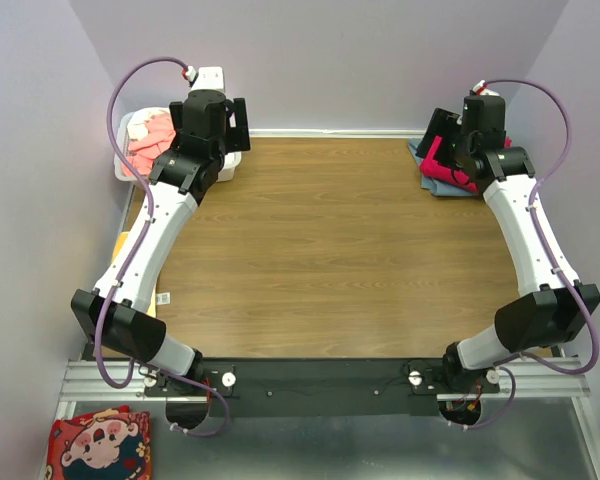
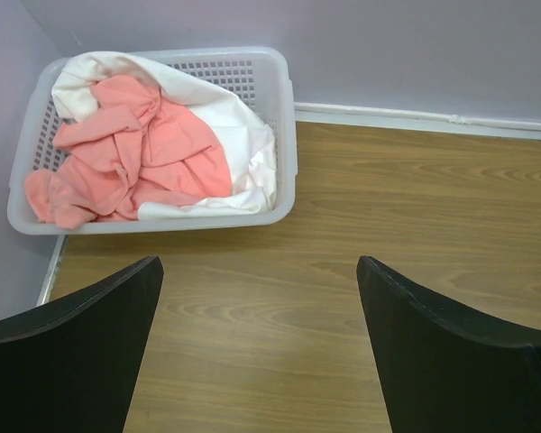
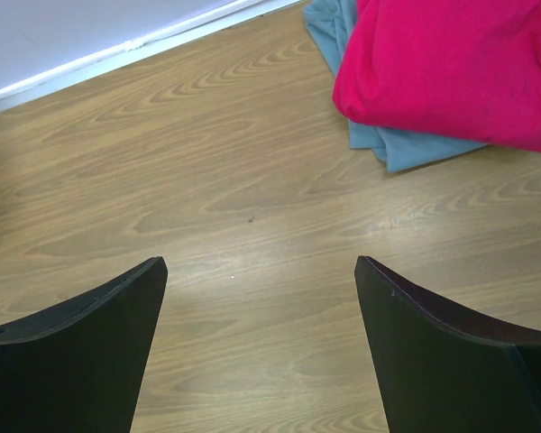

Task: Fold and stack the t-shirts
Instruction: Grab the tshirt from the pile

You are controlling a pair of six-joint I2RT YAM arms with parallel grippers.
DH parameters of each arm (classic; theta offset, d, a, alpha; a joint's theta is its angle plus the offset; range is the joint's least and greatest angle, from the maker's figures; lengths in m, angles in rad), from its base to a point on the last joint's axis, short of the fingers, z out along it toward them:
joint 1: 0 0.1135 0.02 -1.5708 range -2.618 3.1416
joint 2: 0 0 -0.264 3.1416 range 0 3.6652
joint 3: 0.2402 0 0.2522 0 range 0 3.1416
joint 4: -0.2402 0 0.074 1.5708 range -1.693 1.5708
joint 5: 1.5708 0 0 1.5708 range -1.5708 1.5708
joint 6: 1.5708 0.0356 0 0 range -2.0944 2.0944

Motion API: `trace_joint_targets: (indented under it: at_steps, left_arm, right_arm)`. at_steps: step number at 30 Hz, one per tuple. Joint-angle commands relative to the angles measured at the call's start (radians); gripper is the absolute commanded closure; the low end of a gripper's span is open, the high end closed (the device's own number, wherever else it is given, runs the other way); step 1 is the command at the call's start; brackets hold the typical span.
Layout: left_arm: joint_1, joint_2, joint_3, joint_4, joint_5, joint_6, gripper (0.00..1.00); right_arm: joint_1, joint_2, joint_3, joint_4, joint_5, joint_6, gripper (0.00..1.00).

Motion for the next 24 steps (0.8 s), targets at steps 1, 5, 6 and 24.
trace_joint_targets:
  at_steps: [1,5,6,24]
  left_arm:
    - [-0.006,-0.033,-0.007,0.028,0.019,0.001,0.02]
    - [-0.006,-0.037,-0.005,0.023,-0.018,-0.004,0.02]
    - [-0.006,-0.040,-0.007,0.023,-0.027,-0.004,0.02]
    - [0.168,0.173,0.231,-0.086,0.045,-0.197,0.17]
  right_arm:
    - [0.004,-0.011,-0.011,0.021,-0.025,-0.003,0.06]
    - [0.005,-0.008,-0.010,0.022,-0.029,-0.002,0.06]
    - [0.007,-0.006,-0.008,0.022,-0.032,0.000,0.06]
    - [0.007,-0.021,-0.060,0.027,-0.025,0.017,0.07]
